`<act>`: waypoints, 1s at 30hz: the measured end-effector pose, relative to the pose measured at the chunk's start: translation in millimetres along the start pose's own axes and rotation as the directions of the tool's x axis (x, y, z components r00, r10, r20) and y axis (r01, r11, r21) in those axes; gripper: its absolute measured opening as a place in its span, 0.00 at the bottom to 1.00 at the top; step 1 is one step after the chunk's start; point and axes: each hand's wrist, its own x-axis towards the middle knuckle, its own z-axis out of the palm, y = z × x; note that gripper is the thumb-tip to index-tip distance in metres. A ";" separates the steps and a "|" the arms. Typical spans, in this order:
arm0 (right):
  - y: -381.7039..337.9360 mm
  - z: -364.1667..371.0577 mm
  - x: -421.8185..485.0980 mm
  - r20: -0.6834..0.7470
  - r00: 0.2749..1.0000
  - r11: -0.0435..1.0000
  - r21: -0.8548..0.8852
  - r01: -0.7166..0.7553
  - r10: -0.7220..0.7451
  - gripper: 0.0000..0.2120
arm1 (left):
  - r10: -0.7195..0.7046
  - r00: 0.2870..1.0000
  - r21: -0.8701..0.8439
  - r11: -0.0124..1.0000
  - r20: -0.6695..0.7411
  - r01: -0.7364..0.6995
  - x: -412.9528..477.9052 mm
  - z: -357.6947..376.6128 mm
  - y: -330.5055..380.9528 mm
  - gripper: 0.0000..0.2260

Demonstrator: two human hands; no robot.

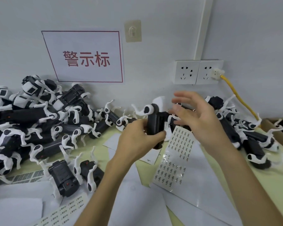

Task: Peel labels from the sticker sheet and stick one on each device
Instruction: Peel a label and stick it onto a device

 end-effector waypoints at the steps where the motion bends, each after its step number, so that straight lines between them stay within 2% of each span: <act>1: 5.3 -4.2 1.9 -0.018 0.999 0.997 -0.073 -0.040 0.039 0.13 | -0.069 0.998 -0.017 0.998 0.002 0.069 1.1 1.5 -3.9 0.09; 3: 20.3 -17.5 4.8 -0.013 0.988 0.931 -0.331 -0.151 0.156 0.09 | -0.187 0.981 -0.123 0.974 0.053 0.192 4.2 3.4 -16.1 0.10; 5: 36.2 -31.9 5.4 0.026 0.936 0.765 -0.584 -0.270 0.351 0.14 | -0.297 0.948 -0.260 0.912 0.119 0.318 6.6 0.8 -24.8 0.11; 7: 49.5 -42.0 4.1 0.025 0.861 0.613 -0.713 -0.341 0.508 0.22 | -0.374 0.900 -0.344 0.833 0.226 0.432 9.5 -1.1 -31.3 0.25; 8: 55.0 -44.6 3.6 0.016 0.839 0.575 -0.735 -0.359 0.545 0.25 | -0.384 0.878 -0.344 0.814 0.285 0.468 10.7 -1.5 -34.0 0.31; 9: 59.6 -45.2 3.1 0.010 0.828 0.557 -0.744 -0.368 0.561 0.28 | -0.373 0.863 -0.343 0.805 0.341 0.484 11.1 -1.1 -35.6 0.32; 11: 69.5 -42.1 2.3 0.004 0.826 0.544 -0.754 -0.367 0.563 0.30 | -0.332 0.854 -0.336 0.814 0.400 0.474 9.7 1.8 -39.1 0.25; 13: 78.6 -35.7 0.8 -0.026 0.838 0.527 -0.767 -0.366 0.545 0.31 | -0.311 0.862 -0.345 0.820 0.401 0.456 7.1 4.6 -42.9 0.22; 16: 89.6 -26.7 -2.0 -0.085 0.850 0.468 -0.804 -0.367 0.520 0.35 | -0.309 0.855 -0.299 0.842 0.416 0.450 5.2 8.6 -45.9 0.30; 18: 96.2 -24.6 -3.5 -0.087 0.853 0.459 -0.812 -0.360 0.515 0.35 | -0.323 0.841 -0.257 0.850 0.433 0.459 4.5 10.6 -45.0 0.32; 20: 101.0 -25.6 -4.7 -0.112 0.873 0.499 -0.783 -0.372 0.475 0.30 | -0.358 0.815 -0.215 0.845 0.455 0.490 3.9 14.6 -44.1 0.32; 23: 104.0 -30.1 -4.5 -0.207 0.902 0.638 -0.648 -0.416 0.378 0.20 | -0.426 0.788 -0.119 0.844 0.444 0.523 2.9 21.1 -44.2 0.27; 25: 105.1 -33.9 -3.9 -0.198 0.891 0.681 -0.585 -0.441 0.408 0.17 | -0.433 0.785 -0.071 0.856 0.443 0.512 4.3 24.7 -45.1 0.24; 30: 102.9 -36.8 -6.8 -0.069 0.811 0.590 -0.651 -0.478 0.581 0.19 | -0.386 0.802 -0.095 0.875 0.456 0.475 5.2 31.0 -48.9 0.11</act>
